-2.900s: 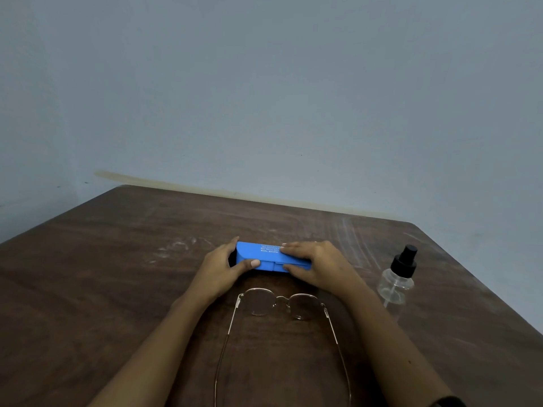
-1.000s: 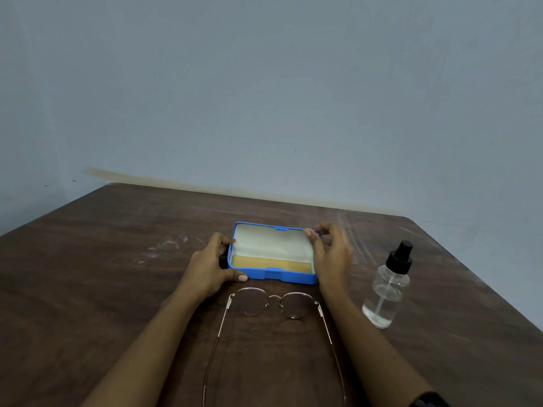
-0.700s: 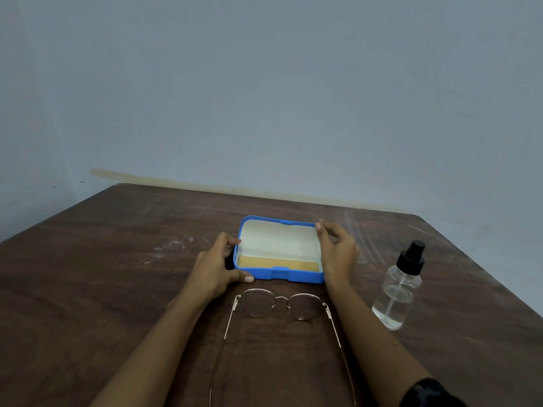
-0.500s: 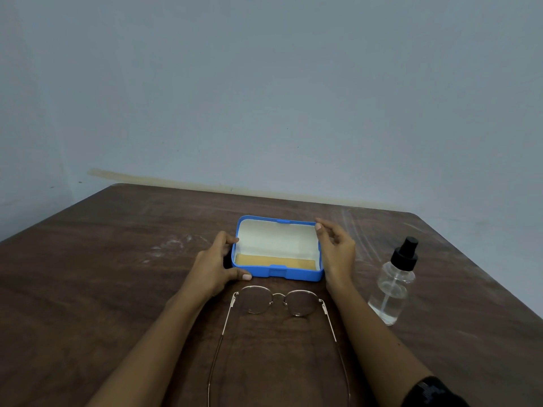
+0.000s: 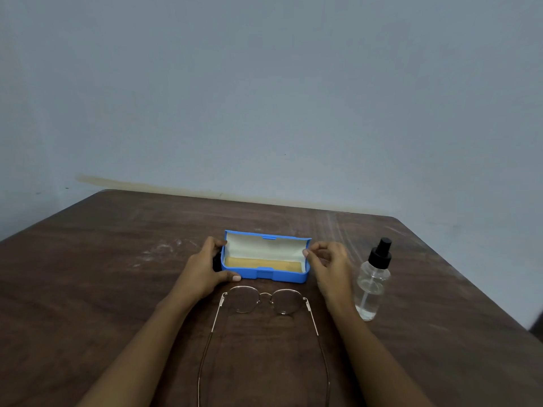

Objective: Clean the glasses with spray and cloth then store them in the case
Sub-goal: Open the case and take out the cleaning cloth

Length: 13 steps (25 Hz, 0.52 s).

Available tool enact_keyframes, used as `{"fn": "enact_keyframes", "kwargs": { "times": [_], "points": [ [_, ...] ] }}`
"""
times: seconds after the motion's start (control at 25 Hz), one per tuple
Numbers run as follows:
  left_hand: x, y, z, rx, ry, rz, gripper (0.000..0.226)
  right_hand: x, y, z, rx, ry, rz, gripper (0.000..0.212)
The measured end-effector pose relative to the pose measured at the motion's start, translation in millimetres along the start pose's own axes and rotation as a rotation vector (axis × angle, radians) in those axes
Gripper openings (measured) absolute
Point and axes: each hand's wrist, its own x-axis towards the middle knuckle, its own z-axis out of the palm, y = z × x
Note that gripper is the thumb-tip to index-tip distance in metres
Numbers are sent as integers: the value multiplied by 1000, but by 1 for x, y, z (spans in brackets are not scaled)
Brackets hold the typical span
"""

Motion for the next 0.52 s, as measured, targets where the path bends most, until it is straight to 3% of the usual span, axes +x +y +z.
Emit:
{"fn": "enact_keyframes", "kwargs": {
  "times": [0.24,0.52],
  "points": [
    [0,-1,1,-1,24,-1,70,3,-6,10,-597,-157,-126,17],
    [0,0,-1,-35,15,-4,67,14,-15,24,-847,-258,-15,17]
  ]
}}
